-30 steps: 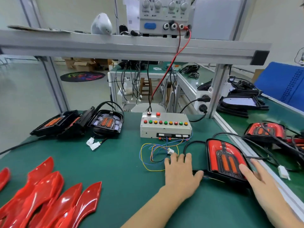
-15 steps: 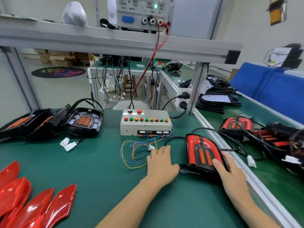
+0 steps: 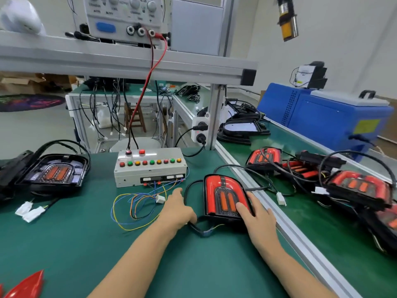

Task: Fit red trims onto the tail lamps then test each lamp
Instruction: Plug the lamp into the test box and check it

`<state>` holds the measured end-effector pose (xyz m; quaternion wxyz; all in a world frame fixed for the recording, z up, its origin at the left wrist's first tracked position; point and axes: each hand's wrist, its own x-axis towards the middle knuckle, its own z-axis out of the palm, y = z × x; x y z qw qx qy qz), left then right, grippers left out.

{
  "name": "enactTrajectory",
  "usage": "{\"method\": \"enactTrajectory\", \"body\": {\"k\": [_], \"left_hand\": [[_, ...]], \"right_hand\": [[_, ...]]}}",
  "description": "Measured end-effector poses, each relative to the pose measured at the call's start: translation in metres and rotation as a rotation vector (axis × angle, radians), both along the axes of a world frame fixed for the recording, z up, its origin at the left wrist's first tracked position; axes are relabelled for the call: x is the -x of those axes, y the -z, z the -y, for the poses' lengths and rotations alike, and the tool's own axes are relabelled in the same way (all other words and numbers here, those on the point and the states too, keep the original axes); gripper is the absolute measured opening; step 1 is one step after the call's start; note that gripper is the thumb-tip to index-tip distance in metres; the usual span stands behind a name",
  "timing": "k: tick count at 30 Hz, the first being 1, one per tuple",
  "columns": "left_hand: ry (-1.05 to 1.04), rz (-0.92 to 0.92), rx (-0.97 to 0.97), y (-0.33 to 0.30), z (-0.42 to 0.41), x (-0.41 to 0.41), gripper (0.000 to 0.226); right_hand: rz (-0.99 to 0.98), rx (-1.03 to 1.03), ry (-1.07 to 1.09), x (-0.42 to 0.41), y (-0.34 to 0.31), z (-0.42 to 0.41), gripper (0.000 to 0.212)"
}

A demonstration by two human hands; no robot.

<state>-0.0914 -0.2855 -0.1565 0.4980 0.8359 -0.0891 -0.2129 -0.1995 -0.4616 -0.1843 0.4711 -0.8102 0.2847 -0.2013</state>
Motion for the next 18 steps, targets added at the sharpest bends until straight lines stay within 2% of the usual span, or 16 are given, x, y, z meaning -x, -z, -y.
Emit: {"method": "enactTrajectory", "body": {"k": [3, 4, 6, 7, 10, 12, 15, 17, 18], "left_hand": [[-0.005, -0.064, -0.003, -0.003, 0.005, -0.005, 0.095], [0.006, -0.069, -0.015, -0.004, 0.006, -0.007, 0.084], [0.032, -0.057, -0.023, -0.007, 0.009, -0.007, 0.049], [0.043, -0.058, -0.019, -0.008, 0.009, -0.006, 0.044], [0.068, -0.008, 0.014, -0.004, 0.012, -0.003, 0.054], [0.054, 0.056, 0.072, -0.001, 0.011, 0.004, 0.058], [0.085, 0.121, 0.275, -0.001, 0.014, 0.016, 0.067], [0.076, 0.074, 0.413, -0.002, 0.017, 0.02, 0.073], [0.036, -0.012, 0.493, -0.003, 0.018, 0.02, 0.073]], "right_hand": [[0.007, 0.034, 0.005, 0.0, 0.001, 0.001, 0.043], [0.005, 0.031, 0.003, 0.0, 0.0, 0.001, 0.04], [-0.009, 0.011, 0.002, 0.0, -0.001, 0.0, 0.048], [-0.014, 0.021, 0.0, 0.0, 0.0, 0.001, 0.053], [0.008, 0.029, -0.035, 0.002, 0.0, 0.001, 0.066], [0.023, 0.004, -0.044, 0.002, 0.002, 0.003, 0.059], [0.077, -0.054, -0.114, 0.003, 0.004, 0.005, 0.053], [0.104, -0.061, -0.154, 0.004, 0.005, 0.005, 0.053], [0.112, -0.067, -0.164, 0.004, 0.004, 0.005, 0.055]]}}
